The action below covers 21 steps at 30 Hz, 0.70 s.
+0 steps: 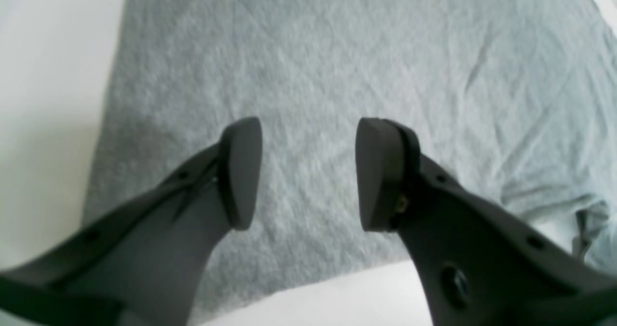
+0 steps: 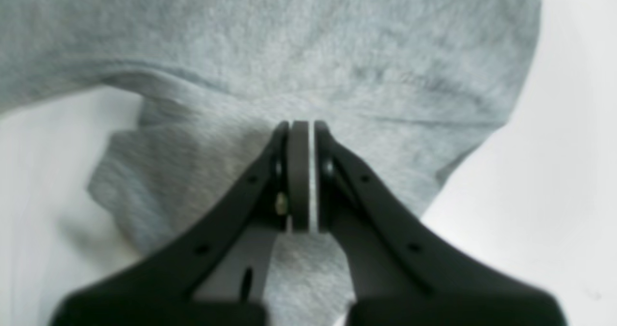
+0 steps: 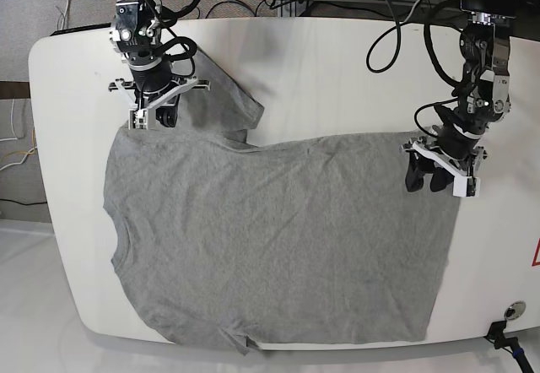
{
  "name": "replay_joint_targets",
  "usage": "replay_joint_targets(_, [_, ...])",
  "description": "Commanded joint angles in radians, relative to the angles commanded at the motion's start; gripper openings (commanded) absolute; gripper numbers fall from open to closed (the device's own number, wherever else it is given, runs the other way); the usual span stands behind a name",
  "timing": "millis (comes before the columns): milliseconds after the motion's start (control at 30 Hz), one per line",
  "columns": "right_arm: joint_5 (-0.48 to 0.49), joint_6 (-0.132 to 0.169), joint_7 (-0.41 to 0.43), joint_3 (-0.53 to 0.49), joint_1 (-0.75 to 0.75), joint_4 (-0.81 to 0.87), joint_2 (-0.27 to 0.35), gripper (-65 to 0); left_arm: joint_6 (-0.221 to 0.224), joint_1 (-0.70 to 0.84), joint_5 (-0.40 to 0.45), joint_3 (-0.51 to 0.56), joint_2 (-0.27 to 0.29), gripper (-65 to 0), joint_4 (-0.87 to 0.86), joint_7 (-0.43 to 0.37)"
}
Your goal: Fold the T-shirt properly
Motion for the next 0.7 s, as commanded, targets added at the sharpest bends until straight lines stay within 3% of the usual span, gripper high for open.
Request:
replay_joint_targets(233, [0.073, 0.017, -0.029, -0.001, -0.003, 0.001, 0.009, -65.0, 0.0, -0.004, 0.045, 0.038, 0.0, -34.5, -0.027, -0.004])
replay_joint_targets(267, [0.045, -0.003, -0.018, 0.015, -0.007, -0.004, 0.0, -65.0, 0.0, -0.013, 0.044, 0.036, -0.002, -33.8, -0.018, 0.013])
replay_joint_targets(433, [0.046, 0.001, -0.031, 0.039, -0.012, -0.007, -0.032, -65.0, 0.01, -0.039, 0.014, 0.007, -0.008, -35.3, -0.033, 0.018])
replay_joint_targets(700, [0.047, 0.006, -0.024, 0.041, -0.018, -0.008, -0.033, -65.0, 0.018, -0.081, -0.021, 0.011, -0.006, -35.7, -0.278, -0.054])
